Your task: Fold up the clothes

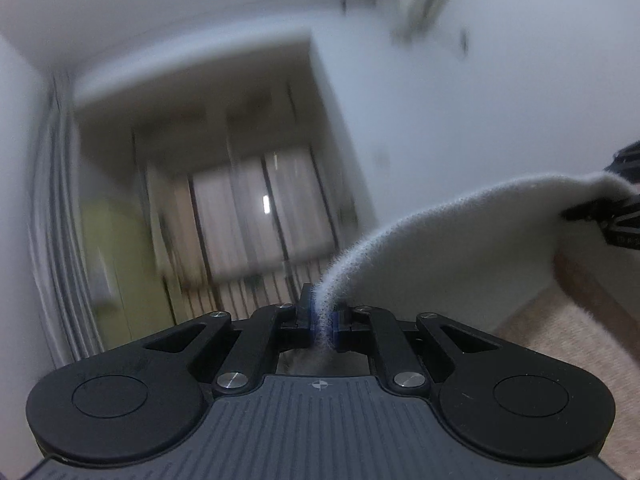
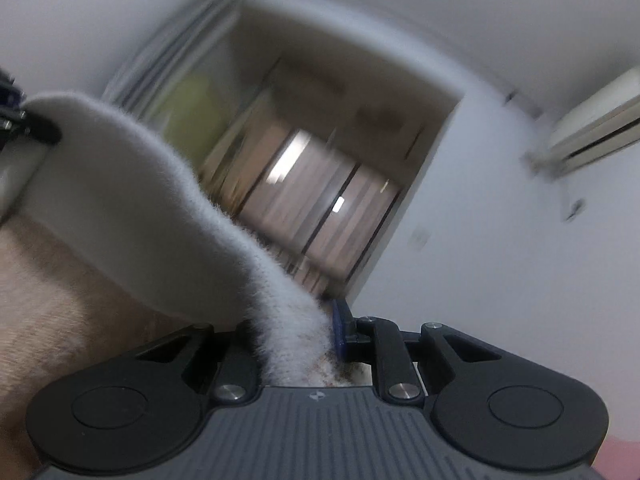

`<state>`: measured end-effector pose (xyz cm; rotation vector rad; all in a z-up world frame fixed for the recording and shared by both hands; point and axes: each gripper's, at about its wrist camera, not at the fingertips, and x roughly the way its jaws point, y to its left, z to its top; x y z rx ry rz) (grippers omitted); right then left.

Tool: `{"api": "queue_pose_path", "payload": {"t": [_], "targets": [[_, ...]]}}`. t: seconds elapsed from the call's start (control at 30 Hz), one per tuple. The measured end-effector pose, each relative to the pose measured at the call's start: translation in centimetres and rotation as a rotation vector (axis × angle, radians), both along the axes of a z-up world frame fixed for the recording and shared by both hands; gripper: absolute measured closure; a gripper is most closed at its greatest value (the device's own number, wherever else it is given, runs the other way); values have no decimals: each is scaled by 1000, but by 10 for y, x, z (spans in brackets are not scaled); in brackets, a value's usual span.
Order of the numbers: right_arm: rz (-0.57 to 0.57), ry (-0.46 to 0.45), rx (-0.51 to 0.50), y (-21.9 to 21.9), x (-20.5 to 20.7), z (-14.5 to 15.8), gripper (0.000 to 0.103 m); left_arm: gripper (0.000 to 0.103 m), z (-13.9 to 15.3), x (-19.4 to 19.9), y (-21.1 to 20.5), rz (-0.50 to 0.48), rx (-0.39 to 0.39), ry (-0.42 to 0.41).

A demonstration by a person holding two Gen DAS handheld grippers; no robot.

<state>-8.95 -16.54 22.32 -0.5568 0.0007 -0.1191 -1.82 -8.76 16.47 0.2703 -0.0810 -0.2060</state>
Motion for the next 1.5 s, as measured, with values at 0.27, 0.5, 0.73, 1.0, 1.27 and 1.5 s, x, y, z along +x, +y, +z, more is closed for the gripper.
{"api": "queue_pose_path", "payload": {"t": [0.27,0.5,0.73,1.0,1.27,1.5], "targets": [[-57,472,122,-35,228,-203,81,81,-215,209,-21,110,188,473],[-132,831,427,-80,286,-326,51,72,-317,244,-10,189,221,670],[37,749,758,-148,235,-259,27,53,-272,246,12,158,89,674],[-17,700,1135,-221,124,-235,19,48,-227,206,7,102,74,671],[-227,818,1296,-240,61,-323,19,46,-190,191,8,138,47,607],[-91,841,1445,-233,42,-355,70,45,-215,121,-16,-157,57,798]]}}
